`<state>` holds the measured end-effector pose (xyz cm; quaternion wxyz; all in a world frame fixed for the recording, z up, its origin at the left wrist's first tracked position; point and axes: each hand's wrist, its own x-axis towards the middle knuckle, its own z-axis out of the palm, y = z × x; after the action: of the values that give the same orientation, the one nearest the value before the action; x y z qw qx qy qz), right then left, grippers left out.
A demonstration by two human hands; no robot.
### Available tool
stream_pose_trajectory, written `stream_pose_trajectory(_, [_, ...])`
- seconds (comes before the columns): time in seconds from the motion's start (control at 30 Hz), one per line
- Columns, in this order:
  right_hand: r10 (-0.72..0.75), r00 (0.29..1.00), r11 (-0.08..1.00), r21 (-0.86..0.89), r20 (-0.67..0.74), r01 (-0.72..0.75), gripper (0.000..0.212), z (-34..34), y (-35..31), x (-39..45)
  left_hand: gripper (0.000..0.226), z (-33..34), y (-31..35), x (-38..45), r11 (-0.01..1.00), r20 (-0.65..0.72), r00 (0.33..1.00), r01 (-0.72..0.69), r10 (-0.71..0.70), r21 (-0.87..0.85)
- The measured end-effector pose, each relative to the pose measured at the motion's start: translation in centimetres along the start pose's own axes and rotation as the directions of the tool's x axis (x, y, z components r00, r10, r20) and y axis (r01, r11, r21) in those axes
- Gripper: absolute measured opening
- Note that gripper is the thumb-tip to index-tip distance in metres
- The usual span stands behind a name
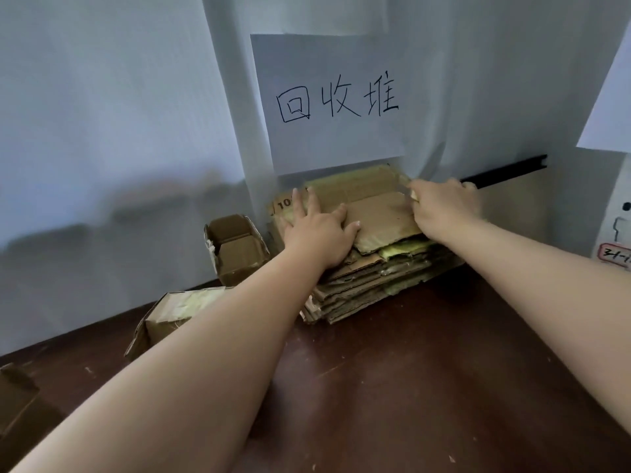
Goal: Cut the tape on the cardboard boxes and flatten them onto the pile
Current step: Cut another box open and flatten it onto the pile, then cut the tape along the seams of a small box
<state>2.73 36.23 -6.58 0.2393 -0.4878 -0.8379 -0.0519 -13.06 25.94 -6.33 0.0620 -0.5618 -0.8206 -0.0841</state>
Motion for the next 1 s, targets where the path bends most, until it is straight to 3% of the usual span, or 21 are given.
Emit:
stream_pose_trajectory(0.1, [-0.038,0.996,0.999,0.001,-0.085,0.038,0.035,-1.5,-0.3,-1.0,0.049,-0.6,-0.4,-0.4,0.999,-0.046,0.999,-0.026,0.025,-0.037])
stream_pose_trajectory(0.33, [-0.080,0.990,0.997,-0.030,-0.118,0.077,0.031,-3.5,-1.6,-4.0,0.045,-3.3,-0.9,-4.1,0.994,-0.169,0.980,-0.110,0.107,-0.004])
stream_pose_trajectory(0.5, [-0.145,0.982,0.987,0.050,-0.119,0.151,0.030,-4.7,-4.3,-7.4,0.040,-6.0,-3.4,-8.6,0.996,-0.182,0.980,-0.064,0.075,0.067])
stream_pose_trajectory(0.8, [-0.226,0.967,0.911,0.326,-0.114,0.252,0.029,-4.2,-14.4,-14.5,0.039,-9.8,-14.5,-19.3,0.998,-0.219,0.973,0.067,-0.068,-0.009])
stream_pose_trajectory(1.0, [-0.221,0.955,0.872,0.398,-0.197,0.284,0.024,-5.3,-19.1,-17.2,0.035,-8.3,-17.7,-26.8,0.994,-0.292,0.956,0.011,-0.042,-0.106])
